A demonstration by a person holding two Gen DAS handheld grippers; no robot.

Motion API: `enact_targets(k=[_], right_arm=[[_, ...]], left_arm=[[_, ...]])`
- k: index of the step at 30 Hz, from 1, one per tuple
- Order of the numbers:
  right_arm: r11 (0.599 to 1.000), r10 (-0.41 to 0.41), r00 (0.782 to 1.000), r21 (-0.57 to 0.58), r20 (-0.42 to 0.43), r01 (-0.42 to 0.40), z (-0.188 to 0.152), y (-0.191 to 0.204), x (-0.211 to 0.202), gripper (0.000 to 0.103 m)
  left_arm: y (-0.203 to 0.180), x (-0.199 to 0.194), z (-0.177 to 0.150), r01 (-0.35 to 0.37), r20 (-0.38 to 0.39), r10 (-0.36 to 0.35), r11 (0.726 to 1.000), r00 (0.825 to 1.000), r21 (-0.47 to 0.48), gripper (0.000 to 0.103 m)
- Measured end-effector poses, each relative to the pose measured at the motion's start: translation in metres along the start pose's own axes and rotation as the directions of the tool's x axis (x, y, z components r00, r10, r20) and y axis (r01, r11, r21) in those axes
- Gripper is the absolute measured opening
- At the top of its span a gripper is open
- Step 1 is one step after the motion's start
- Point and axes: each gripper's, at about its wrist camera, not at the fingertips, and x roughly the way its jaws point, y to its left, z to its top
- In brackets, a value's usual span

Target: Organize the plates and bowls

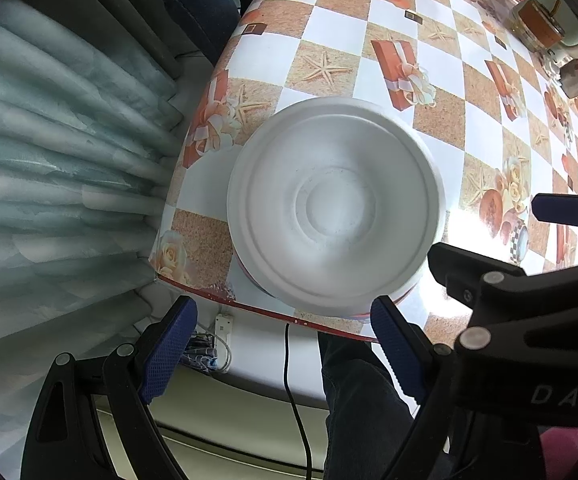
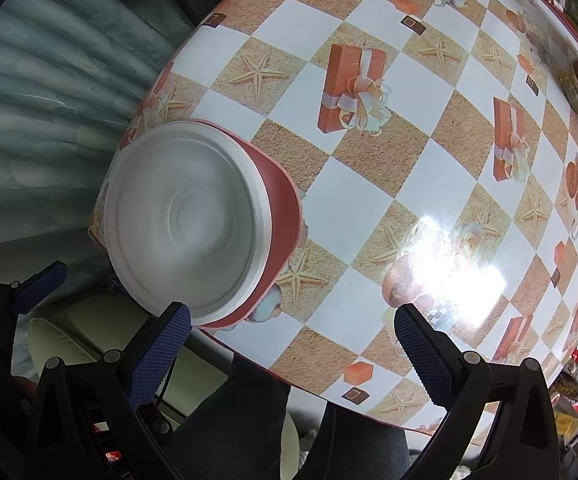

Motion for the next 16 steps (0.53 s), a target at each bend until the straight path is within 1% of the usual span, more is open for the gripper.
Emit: enact_targets(k=[11,12,15,16], right_arm=[[1.000,0.010,1.000,-0.012,-0.010,-0.010,0.001,0.003,0.004,0.103],[1.000,0.011,1.000,-0.014,-0.012,-0.011,0.001,0.003,0.005,0.103],[1.000,0.024,1.000,-0.019,-0.021,-0.024,0.002,0.004,0.008,0.103],[0.999,0.042,0.999,-0.016,-0.022,-0.042,0.003,0.004,0.010,0.103]], left_arm=[[0.001,0.003,-0.001,-0.012,-0.014,0.011,1.000,1.000,-0.025,0.091],[0.002,0.003,-0.001,-0.011,-0.010,0.011,0.999,1.000,-0.030,0.091],[0.009,-0.004,0.000,0.012,0.051,-0.009,0.998,0.999,-0.056,0.091],[0.012,-0.005,0.001,0.014,0.049,-0.011,0.998,0.999,-0.063,0.091]])
